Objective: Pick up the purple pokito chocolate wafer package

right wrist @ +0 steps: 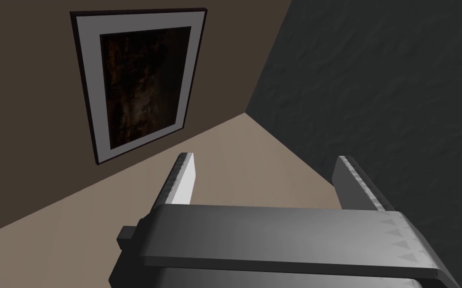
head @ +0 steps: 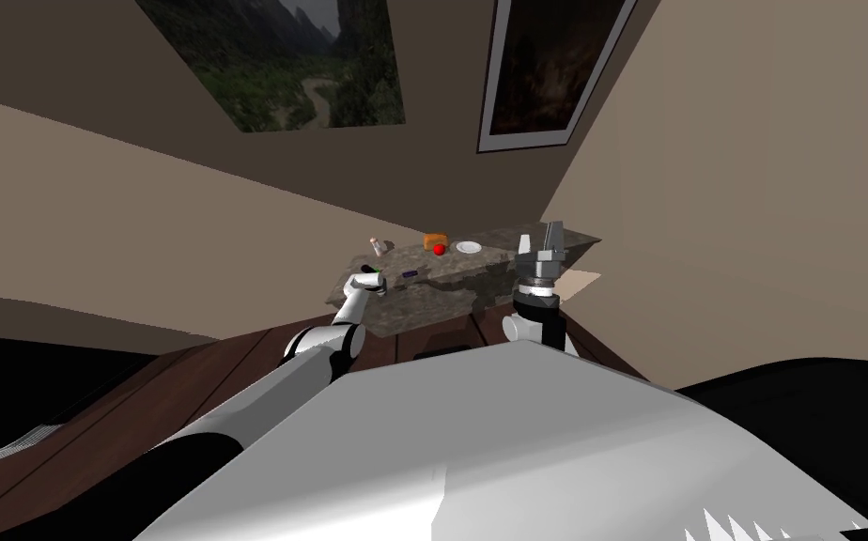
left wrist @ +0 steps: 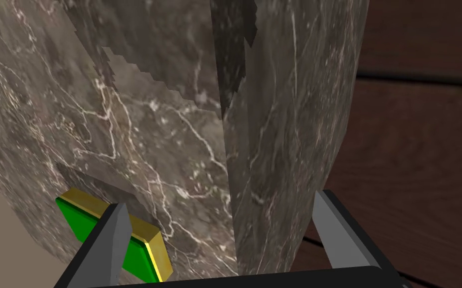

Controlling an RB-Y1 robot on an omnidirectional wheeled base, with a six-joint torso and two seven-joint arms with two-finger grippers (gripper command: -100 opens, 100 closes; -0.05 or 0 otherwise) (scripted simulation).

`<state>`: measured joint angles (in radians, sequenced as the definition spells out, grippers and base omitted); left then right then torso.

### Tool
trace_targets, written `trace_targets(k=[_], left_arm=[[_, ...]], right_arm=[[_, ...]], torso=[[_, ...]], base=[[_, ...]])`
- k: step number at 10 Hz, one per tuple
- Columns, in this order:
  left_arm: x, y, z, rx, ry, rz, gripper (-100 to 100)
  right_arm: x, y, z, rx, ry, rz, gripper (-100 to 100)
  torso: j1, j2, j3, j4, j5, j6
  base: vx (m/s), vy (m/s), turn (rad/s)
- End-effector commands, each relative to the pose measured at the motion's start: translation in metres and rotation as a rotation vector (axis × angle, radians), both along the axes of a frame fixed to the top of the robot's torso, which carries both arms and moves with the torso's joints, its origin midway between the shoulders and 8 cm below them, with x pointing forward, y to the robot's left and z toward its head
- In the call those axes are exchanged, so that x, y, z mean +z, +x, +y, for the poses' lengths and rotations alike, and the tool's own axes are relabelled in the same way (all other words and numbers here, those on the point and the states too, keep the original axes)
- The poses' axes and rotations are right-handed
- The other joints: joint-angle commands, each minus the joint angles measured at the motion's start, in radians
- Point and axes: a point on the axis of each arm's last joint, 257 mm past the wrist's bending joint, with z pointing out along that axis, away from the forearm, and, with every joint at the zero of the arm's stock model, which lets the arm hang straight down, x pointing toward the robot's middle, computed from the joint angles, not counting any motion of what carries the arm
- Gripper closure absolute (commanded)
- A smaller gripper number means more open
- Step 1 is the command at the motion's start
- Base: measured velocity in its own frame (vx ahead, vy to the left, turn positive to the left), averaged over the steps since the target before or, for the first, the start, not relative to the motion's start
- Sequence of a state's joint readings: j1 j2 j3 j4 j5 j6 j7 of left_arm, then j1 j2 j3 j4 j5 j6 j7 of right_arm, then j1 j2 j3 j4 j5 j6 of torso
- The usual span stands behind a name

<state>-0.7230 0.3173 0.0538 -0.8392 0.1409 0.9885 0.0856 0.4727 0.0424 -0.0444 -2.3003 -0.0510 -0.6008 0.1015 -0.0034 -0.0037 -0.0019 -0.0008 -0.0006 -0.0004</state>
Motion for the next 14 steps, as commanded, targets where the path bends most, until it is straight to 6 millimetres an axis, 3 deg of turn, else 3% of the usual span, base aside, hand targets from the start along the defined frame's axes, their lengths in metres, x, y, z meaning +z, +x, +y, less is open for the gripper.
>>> trace_targets(k=[1, 10, 14], left_arm=[[0.005, 0.000, -0.003, 0.013, -0.014, 0.039, -100], [0.040, -0.003, -0.028, 0.054, -0.088, 0.203, -100], [0.045, -0.006, -0.033, 0.059, -0.103, 0.233, -100]], right_arm=[[0.000, 0.000, 0.000, 0.000, 0.000, 0.000, 0], [0.000, 0.000, 0.000, 0.000, 0.000, 0.000, 0], [0.000, 0.000, 0.000, 0.000, 0.000, 0.000, 0]], torso=[[0.000, 0.000, 0.000, 0.000, 0.000, 0.000], [-0.003, -0.002, -0.001, 0.000, -0.001, 0.000], [-0.002, 0.000, 0.000, 0.000, 0.000, 0.000]], base=[[0.053, -0.052, -0.025], [0.070, -0.063, -0.031], [0.046, -0.061, -0.023]])
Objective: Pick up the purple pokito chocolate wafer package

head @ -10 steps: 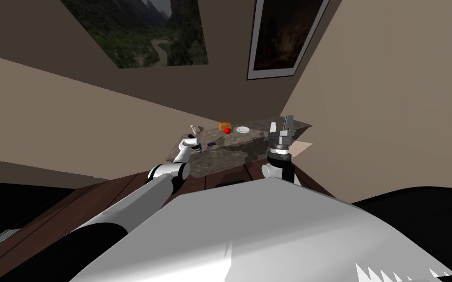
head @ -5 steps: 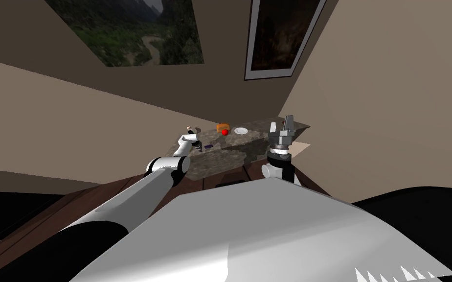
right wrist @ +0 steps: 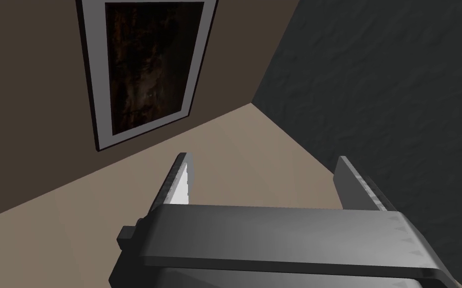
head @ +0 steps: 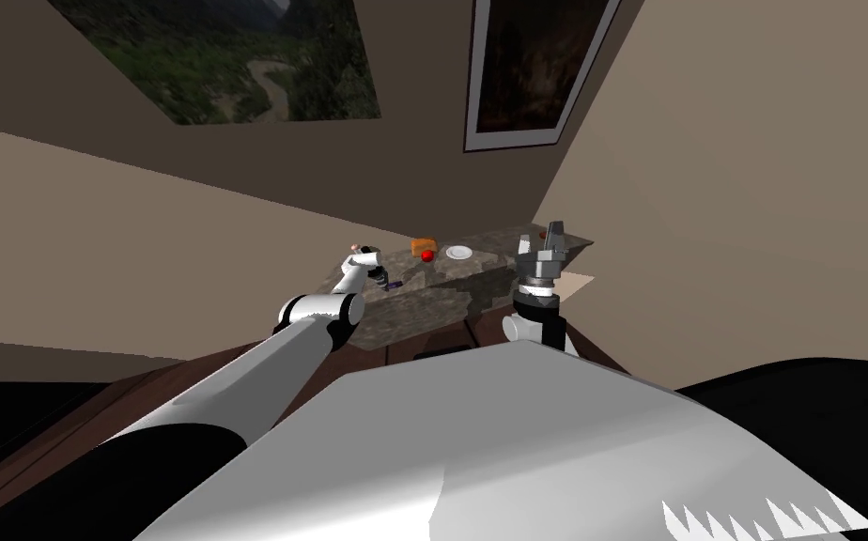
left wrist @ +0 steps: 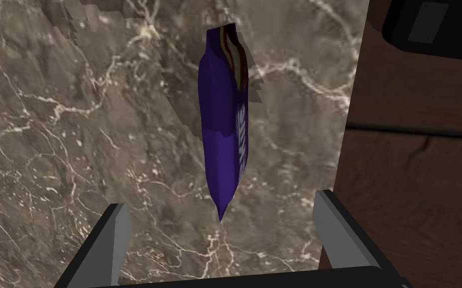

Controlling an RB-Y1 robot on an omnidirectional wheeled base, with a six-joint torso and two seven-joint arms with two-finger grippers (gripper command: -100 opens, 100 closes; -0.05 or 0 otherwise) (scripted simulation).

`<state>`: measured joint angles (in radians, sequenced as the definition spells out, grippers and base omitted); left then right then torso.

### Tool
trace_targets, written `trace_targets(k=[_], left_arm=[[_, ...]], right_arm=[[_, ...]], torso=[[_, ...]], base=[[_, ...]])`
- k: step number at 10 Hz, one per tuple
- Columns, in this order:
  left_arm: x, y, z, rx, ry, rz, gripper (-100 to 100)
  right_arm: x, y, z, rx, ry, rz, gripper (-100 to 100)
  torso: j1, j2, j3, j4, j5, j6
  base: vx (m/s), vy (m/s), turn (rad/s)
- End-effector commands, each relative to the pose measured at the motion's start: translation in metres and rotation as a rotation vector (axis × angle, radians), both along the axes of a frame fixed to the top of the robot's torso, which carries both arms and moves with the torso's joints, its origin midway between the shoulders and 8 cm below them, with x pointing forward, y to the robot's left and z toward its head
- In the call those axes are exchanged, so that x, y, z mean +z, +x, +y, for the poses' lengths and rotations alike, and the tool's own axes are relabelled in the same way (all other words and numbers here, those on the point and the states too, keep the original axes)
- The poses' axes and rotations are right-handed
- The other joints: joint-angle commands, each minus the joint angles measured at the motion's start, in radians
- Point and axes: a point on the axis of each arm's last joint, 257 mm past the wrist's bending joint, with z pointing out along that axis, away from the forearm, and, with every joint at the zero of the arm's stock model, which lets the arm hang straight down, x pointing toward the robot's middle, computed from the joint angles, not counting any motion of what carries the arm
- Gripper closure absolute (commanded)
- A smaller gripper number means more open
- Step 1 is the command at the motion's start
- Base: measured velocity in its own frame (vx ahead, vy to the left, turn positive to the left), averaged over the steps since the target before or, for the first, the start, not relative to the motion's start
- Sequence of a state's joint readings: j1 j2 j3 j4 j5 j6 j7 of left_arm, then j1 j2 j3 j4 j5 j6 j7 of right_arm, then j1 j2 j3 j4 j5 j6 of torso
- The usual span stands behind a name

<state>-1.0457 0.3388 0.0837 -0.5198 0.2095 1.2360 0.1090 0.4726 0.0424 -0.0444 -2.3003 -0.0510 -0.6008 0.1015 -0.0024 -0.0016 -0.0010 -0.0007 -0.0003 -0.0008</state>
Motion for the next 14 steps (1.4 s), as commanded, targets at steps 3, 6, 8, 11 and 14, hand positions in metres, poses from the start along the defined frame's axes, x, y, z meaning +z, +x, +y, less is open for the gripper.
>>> trace_targets(k=[3, 6, 8, 11, 14], left_arm=[[-0.011, -0.011, 0.043, 0.089, -0.020, -0.007, -100], [-0.020, -0.028, 0.089, 0.191, -0.040, 0.007, -100], [-0.032, -0.038, 0.094, 0.195, -0.036, 0.021, -100], [-0.028, -0.034, 0.093, 0.190, -0.036, 0.011, -100], [-0.021, -0.039, 0.130, 0.253, -0.043, -0.031, -100]], right_arm=[[0.000, 0.000, 0.000, 0.000, 0.000, 0.000, 0], [0.000, 0.000, 0.000, 0.000, 0.000, 0.000, 0], [0.000, 0.000, 0.000, 0.000, 0.000, 0.000, 0], [0.000, 0.000, 0.000, 0.000, 0.000, 0.000, 0], [0.000, 0.000, 0.000, 0.000, 0.000, 0.000, 0]], torso=[[0.001, 0.003, 0.001, 0.000, 0.001, 0.001], [0.002, 0.005, 0.003, 0.001, 0.001, 0.000], [0.003, 0.003, 0.002, 0.001, 0.001, -0.001], [0.003, 0.002, 0.001, 0.001, 0.001, 0.000], [0.002, 0.003, 0.002, 0.001, 0.000, 0.001]], base=[[-0.017, -0.004, -0.201], [-0.035, 0.000, -0.234], [0.000, 0.000, 0.021], [0.000, 0.000, 0.000], [-0.020, -0.004, -0.210]])
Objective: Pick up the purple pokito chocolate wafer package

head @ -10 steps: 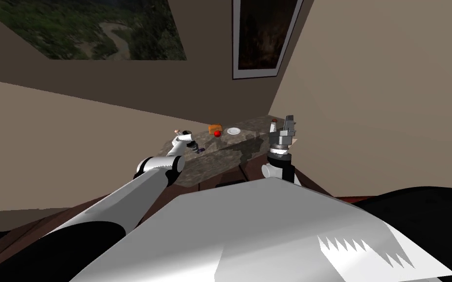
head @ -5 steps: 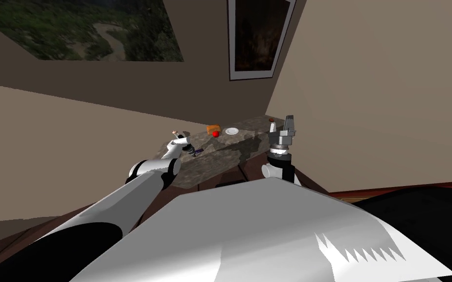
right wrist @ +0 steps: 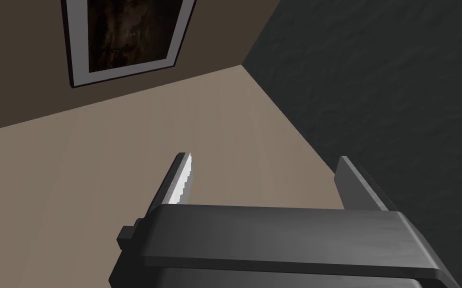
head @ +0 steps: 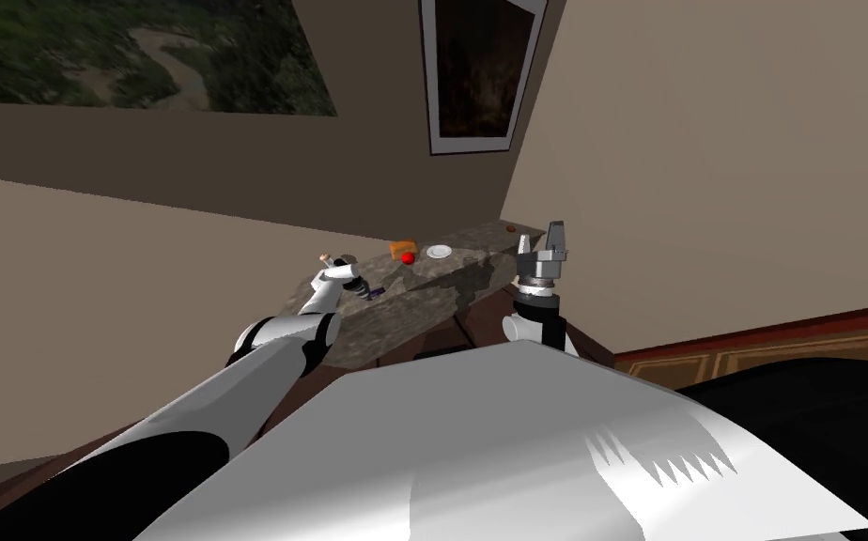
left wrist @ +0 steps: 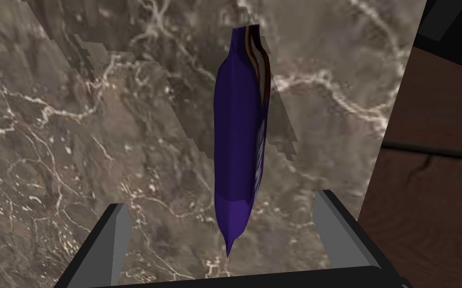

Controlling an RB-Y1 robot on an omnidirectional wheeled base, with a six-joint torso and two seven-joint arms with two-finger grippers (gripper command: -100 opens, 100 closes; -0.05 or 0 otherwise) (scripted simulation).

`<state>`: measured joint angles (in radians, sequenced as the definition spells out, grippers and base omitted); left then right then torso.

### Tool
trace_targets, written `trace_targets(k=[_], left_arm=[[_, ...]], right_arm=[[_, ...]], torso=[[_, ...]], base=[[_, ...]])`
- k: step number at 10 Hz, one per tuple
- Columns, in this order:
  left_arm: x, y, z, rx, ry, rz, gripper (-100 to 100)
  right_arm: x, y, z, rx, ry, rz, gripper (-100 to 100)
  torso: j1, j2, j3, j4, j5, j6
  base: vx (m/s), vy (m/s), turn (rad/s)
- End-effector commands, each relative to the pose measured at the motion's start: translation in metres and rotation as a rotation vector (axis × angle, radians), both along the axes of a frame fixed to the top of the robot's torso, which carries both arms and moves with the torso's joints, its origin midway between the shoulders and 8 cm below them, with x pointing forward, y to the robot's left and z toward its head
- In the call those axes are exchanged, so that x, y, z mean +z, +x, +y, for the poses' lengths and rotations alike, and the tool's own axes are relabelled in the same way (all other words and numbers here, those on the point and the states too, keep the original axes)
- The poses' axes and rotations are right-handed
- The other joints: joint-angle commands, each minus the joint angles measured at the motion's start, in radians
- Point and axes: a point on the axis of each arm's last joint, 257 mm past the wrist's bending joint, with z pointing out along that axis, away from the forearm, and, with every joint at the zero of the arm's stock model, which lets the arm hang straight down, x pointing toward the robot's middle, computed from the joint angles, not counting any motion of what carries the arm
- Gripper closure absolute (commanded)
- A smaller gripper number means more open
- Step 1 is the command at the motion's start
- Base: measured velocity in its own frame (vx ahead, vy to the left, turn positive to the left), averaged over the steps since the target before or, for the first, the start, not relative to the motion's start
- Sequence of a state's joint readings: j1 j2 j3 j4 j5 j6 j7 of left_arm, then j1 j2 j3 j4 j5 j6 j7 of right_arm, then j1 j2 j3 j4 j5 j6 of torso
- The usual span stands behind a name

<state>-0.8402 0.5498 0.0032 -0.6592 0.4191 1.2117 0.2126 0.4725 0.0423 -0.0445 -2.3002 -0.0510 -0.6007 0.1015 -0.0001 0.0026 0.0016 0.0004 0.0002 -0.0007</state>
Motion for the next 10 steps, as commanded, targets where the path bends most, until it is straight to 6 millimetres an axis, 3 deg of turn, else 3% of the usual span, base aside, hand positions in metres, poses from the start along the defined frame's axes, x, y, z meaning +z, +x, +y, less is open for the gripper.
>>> trace_targets(k=[1, 2, 4, 5, 6, 10], left_arm=[[-0.002, -0.009, 0.026, 0.047, 0.005, -0.017, -100], [-0.013, -0.027, 0.048, 0.083, 0.000, 0.005, -100], [-0.007, -0.033, 0.068, 0.122, 0.001, -0.018, -100], [-0.015, -0.050, 0.087, 0.151, -0.001, 0.001, -100], [-0.011, -0.050, 0.091, 0.159, -0.007, -0.006, -100], [-0.009, -0.081, 0.136, 0.240, 0.002, -0.017, -100]], right_arm=[[0.000, 0.000, 0.000, 0.000, 0.000, 0.000, 0], [0.000, 0.000, 0.000, 0.000, 0.000, 0.000, 0], [0.000, 0.000, 0.000, 0.000, 0.000, 0.000, 0], [0.000, 0.000, 0.000, 0.000, 0.000, 0.000, 0], [0.000, 0.000, 0.000, 0.000, 0.000, 0.000, 0], [0.000, 0.000, 0.000, 0.000, 0.000, 0.000, 0]], torso=[[0.000, 0.000, 0.000, 0.000, 0.000, 0.000], [-0.001, 0.001, 0.000, 0.000, 0.000, 0.001], [0.001, 0.000, 0.000, 0.000, 0.000, -0.001], [0.000, 0.000, 0.000, 0.000, 0.000, 0.001], [0.000, 0.000, 0.000, 0.000, 0.000, 0.000], [0.001, 0.000, 0.000, 0.000, 0.000, -0.001]], base=[[-0.044, -0.006, -0.467], [-0.042, 0.000, -0.228], [-0.020, -0.009, -0.153], [-0.028, -0.006, -0.295], [-0.015, 0.000, -0.022], [-0.025, -0.011, -0.241]])
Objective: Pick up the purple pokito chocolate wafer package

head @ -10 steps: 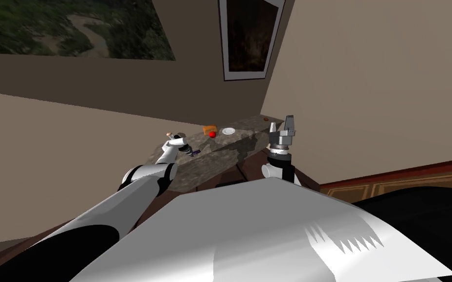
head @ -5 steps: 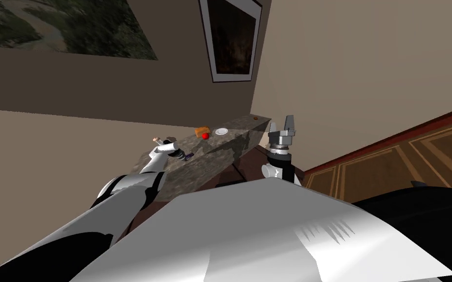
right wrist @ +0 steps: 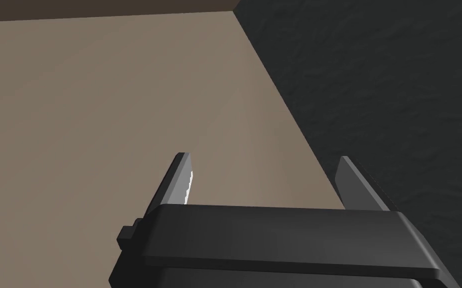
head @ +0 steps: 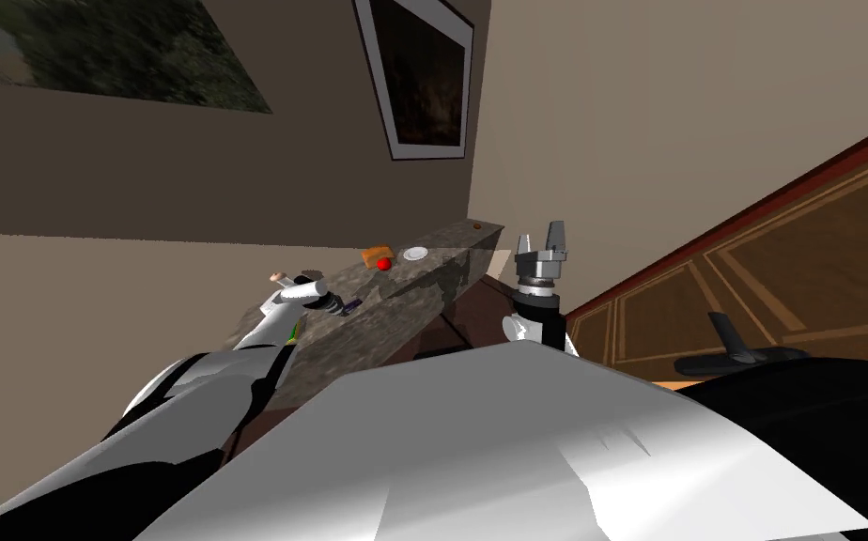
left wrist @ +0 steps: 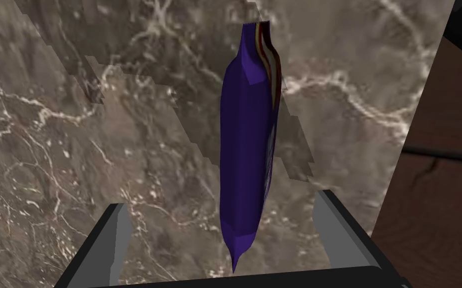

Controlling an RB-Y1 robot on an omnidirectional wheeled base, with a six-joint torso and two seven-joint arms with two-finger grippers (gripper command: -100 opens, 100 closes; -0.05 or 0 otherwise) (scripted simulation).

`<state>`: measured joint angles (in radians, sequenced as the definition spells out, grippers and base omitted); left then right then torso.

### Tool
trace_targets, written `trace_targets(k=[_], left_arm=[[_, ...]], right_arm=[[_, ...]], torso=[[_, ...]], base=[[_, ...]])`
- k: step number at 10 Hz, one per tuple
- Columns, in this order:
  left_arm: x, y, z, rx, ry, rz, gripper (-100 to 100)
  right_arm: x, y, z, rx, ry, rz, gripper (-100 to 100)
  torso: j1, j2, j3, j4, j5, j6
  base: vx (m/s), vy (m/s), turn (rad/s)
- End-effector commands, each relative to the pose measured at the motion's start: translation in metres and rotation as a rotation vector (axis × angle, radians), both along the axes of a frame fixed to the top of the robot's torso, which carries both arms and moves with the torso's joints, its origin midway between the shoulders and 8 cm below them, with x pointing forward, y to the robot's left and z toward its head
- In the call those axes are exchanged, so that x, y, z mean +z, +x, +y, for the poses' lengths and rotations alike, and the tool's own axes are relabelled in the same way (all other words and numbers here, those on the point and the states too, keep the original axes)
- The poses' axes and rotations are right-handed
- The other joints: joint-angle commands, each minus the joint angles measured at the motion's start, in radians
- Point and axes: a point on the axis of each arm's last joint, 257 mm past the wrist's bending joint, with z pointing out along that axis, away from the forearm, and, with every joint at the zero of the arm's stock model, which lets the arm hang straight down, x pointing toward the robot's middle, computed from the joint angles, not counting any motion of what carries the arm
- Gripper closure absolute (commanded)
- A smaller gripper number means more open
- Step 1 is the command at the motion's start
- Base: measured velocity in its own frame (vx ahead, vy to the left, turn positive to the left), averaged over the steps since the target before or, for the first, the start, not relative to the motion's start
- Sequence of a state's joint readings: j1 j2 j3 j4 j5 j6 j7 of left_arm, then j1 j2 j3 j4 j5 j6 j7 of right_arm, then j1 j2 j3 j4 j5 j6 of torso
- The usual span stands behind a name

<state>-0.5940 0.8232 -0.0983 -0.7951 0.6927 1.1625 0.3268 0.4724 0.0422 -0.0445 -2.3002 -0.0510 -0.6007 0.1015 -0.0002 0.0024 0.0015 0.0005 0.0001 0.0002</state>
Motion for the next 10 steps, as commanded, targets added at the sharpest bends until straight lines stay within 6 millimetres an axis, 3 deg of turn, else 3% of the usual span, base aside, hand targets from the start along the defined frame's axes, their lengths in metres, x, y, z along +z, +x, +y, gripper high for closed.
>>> trace_targets(k=[1, 3, 4, 6, 10], left_arm=[[0.001, -0.016, 0.019, 0.034, 0.000, 0.001, -100], [0.003, -0.031, 0.034, 0.064, 0.005, 0.000, -100], [0.002, -0.048, 0.050, 0.087, 0.007, 0.015, -100], [0.007, -0.058, 0.061, 0.111, 0.012, 0.011, -100], [0.010, -0.101, 0.093, 0.165, 0.020, 0.043, -100]], right_arm=[[0.000, 0.000, 0.000, 0.000, 0.000, 0.000, 0], [0.000, 0.000, 0.000, 0.000, 0.000, 0.000, 0], [0.000, 0.000, 0.000, 0.000, 0.000, 0.000, 0], [0.000, 0.000, 0.000, 0.000, 0.000, 0.000, 0], [0.000, 0.000, 0.000, 0.000, 0.000, 0.000, 0]], torso=[[0.000, 0.000, 0.000, 0.000, 0.000, 0.000], [0.001, 0.000, 0.000, 0.000, 0.000, -0.002], [0.000, 0.000, 0.000, 0.000, 0.000, 0.000], [0.001, 0.000, 0.000, 0.000, 0.000, -0.002], [0.000, 0.000, 0.000, 0.000, 0.000, 0.000]], base=[[-0.032, -0.008, -0.295], [-0.021, -0.010, -0.161], [-0.028, -0.014, -0.288], [-0.018, -0.011, -0.193], [-0.024, -0.012, -0.227]])
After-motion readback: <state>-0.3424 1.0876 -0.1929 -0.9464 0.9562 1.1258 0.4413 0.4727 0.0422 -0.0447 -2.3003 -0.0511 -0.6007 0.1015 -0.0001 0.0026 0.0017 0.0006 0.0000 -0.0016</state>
